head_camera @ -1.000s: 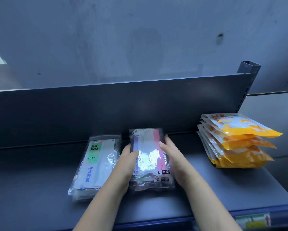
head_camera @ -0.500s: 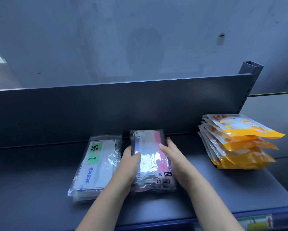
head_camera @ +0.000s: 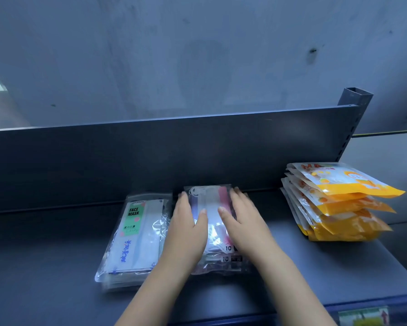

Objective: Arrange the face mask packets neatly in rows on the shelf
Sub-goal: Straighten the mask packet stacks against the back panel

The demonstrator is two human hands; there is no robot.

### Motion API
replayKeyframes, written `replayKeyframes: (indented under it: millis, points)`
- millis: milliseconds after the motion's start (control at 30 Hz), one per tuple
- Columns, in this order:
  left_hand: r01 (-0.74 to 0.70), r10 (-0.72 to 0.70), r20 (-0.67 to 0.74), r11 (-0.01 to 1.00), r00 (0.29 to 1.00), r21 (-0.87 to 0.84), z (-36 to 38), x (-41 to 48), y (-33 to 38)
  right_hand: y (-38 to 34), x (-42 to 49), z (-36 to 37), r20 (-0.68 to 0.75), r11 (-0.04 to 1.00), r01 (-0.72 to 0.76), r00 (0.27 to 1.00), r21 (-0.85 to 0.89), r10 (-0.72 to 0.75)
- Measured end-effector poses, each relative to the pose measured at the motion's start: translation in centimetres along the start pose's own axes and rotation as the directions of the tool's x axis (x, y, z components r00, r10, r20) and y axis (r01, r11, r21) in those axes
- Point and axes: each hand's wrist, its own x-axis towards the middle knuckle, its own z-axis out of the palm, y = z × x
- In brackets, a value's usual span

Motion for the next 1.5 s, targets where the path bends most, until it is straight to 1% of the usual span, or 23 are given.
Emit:
replayKeyframes:
  millis: [67, 133, 167, 233, 300, 400, 500, 600, 700, 800, 867, 967, 1067, 1167, 1233, 1300, 1400, 1433, 1500]
  points:
    - [-0.124, 0.135, -0.043, 0.972, 0.990, 0.198, -0.4, 0.1, 0.0, -0.8, -0.3, -0.3, -0.030, 0.984, 0.061, 0.997, -0.166, -0.067]
    - [-0.230, 0.274, -0.061, 0.893, 0.960, 0.388, -0.6, 0.6, 0.0, -1.7, -0.5, -0.7, -0.045, 0.957, 0.093, 0.993, -0.275, -0.110]
    - [-0.261, 0.325, -0.063, 0.848, 0.944, 0.461, -0.6, 0.8, 0.1, -2.2, -0.6, -1.0, -0.050, 0.943, 0.102, 0.991, -0.316, -0.124]
    - [-0.272, 0.361, -0.058, 0.789, 0.931, 0.550, -0.8, 1.0, 1.0, -3.0, -0.7, -1.9, -0.049, 0.913, 0.112, 0.989, -0.392, -0.143]
    - [-0.265, 0.353, -0.033, 0.756, 0.935, 0.599, -0.7, 0.9, 2.2, -3.5, -0.8, -3.3, -0.040, 0.883, 0.127, 0.986, -0.451, -0.162]
    - [-0.267, 0.329, -0.006, 0.776, 0.944, 0.571, -0.2, 0.5, 4.6, -3.6, -1.1, -6.1, -0.049, 0.880, 0.138, 0.983, -0.454, -0.179]
    - [-0.289, 0.358, -0.018, 0.781, 0.934, 0.554, 1.2, 0.3, 7.0, -2.9, -1.3, -9.4, -0.100, 0.888, 0.136, 0.975, -0.439, -0.199]
    - [-0.306, 0.381, -0.026, 0.779, 0.924, 0.547, 3.5, 0.3, 9.5, -1.3, -1.3, -12.5, -0.160, 0.876, 0.122, 0.962, -0.467, -0.219]
    - [-0.337, 0.397, -0.003, 0.783, 0.918, 0.522, 6.5, 0.3, 11.6, 0.7, -1.3, -15.4, -0.174, 0.873, 0.080, 0.967, -0.481, -0.185]
    - [-0.370, 0.416, 0.020, 0.786, 0.909, 0.496, 9.6, 0.5, 13.4, 2.7, -1.6, -18.3, -0.204, 0.888, 0.053, 0.966, -0.457, -0.162]
    - [-0.383, 0.414, 0.034, 0.806, 0.910, 0.451, 11.5, 0.7, 14.3, 3.9, -1.8, -20.5, -0.231, 0.901, 0.016, 0.964, -0.433, -0.128]
    - [-0.390, 0.398, 0.057, 0.841, 0.915, 0.376, 14.1, 1.0, 15.4, 6.1, -1.6, -23.4, -0.274, 0.947, -0.069, 0.961, -0.314, -0.021]
    - [-0.346, 0.344, 0.058, 0.892, 0.937, 0.290, 16.5, 1.8, 16.1, 8.1, -1.0, -25.0, -0.246, 0.978, -0.135, 0.965, -0.160, 0.093]
    - [-0.204, 0.193, 0.101, 0.973, 0.976, 0.110, 18.9, 2.7, 15.7, 9.7, -0.9, -26.1, -0.245, 0.975, -0.221, 0.945, 0.012, 0.217]
    - [-0.085, 0.090, 0.113, 0.995, 0.990, -0.045, 20.3, 3.1, 15.3, 11.2, -0.9, -26.5, -0.226, 0.926, -0.326, 0.904, 0.188, 0.364]
    - [0.065, -0.040, 0.119, 0.976, 0.992, -0.210, 21.6, 3.2, 15.2, 12.9, -0.9, -26.3, -0.176, 0.849, -0.403, 0.860, 0.342, 0.479]
    - [0.260, -0.208, 0.172, 0.882, 0.963, -0.394, 22.8, 2.8, 15.0, 14.8, -0.8, -24.9, -0.057, 0.750, -0.432, 0.849, 0.501, 0.526]
    - [0.295, -0.230, 0.196, 0.846, 0.953, -0.443, 23.0, 2.6, 14.8, 15.1, -0.9, -24.4, -0.014, 0.709, -0.431, 0.849, 0.558, 0.528]
    - [0.330, -0.219, 0.264, 0.791, 0.939, -0.516, 23.3, 2.5, 13.6, 15.2, -1.1, -23.8, 0.024, 0.655, -0.412, 0.857, 0.633, 0.515]
